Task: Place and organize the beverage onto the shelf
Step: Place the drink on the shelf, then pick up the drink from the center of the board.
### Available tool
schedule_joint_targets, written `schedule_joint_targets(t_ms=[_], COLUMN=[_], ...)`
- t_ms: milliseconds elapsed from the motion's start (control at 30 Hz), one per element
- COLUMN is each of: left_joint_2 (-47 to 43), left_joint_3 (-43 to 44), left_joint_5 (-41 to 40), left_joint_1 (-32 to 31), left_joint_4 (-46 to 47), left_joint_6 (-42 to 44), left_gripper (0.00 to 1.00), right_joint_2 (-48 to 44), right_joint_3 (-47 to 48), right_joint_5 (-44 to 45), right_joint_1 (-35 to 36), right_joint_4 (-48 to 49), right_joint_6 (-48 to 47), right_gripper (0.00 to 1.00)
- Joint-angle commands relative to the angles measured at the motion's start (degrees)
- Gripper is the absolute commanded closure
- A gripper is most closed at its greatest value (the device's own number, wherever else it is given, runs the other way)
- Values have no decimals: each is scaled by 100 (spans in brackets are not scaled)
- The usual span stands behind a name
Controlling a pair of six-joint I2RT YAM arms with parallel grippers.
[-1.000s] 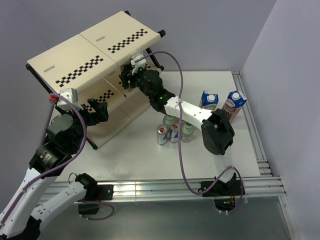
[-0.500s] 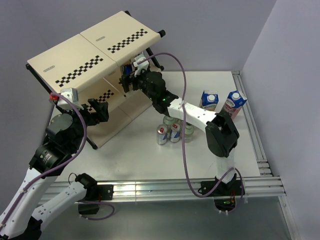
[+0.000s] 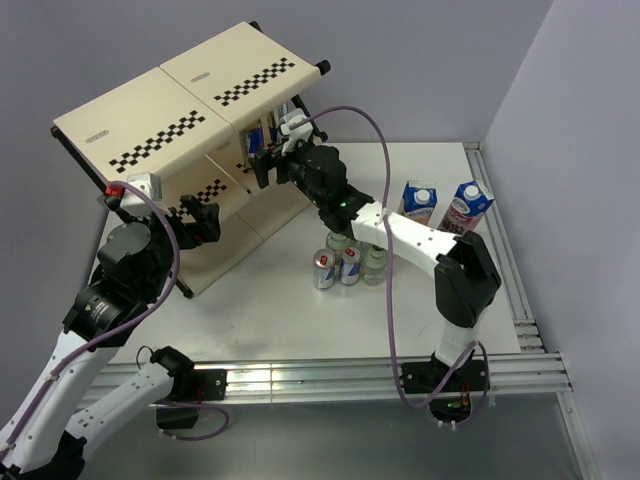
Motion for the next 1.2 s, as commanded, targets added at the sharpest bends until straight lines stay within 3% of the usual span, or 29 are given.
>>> schedule_joint_targets(t_ms=[0,167,433,667,1000,1167], left_joint_2=[108,160,380,249,-191,-384], left_joint_3=[39,39,162,215,48,13], left_joint_5=[84,251,638,1427,3140,3608], left_joint_1=[76,190,243,252,252,252], left_joint_4=[127,145,49,-118,-636,-769], left_joint_6=[51,51,51,25,-89,-81], left_gripper=[1,0,0,0,0,1], right_joint_2=[-679,-1513,-2752,-3106,-3168,-3106], right_joint_3=[-324,-931,-1773,-2179,-2584,-2759], right_joint_5=[234,217,-274,-663,39,216], right_joint_1=[-41,-41,-41,-24,406,609], right_joint_4=[-124,-642,-2233,-3805,-4290,-4230], right_joint_6=[-41,117,591,688,872,1004], right_gripper=[0,1,2,5,7,7])
